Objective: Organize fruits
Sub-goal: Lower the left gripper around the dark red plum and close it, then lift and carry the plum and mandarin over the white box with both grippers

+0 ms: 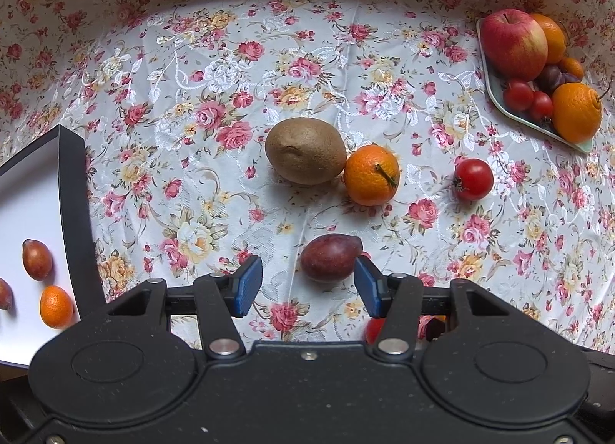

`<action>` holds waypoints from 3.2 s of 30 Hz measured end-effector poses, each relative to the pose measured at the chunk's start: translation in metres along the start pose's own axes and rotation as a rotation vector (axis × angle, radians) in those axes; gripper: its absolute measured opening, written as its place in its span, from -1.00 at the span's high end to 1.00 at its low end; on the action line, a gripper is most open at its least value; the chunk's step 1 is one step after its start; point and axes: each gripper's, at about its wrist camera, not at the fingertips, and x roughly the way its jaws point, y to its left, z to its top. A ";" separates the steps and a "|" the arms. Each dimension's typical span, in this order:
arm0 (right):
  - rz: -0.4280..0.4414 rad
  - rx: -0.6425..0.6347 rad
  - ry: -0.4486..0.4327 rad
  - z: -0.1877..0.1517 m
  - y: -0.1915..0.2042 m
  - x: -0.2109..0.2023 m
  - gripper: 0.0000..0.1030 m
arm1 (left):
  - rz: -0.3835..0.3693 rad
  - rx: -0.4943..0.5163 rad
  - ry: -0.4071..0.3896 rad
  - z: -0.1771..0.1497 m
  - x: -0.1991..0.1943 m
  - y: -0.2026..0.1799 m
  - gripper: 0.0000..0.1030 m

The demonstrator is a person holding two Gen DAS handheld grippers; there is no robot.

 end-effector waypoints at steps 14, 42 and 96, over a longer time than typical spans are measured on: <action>-0.027 0.126 -0.188 0.001 -0.023 -0.029 0.17 | -0.002 0.024 0.013 0.001 0.010 -0.011 -0.13; 0.042 0.182 -0.295 -0.010 -0.034 -0.062 0.18 | 0.022 0.002 -0.022 0.002 0.015 -0.015 0.09; 0.106 -0.176 -0.271 -0.028 0.151 -0.045 0.18 | 0.152 -0.377 -0.211 -0.013 -0.063 0.210 0.09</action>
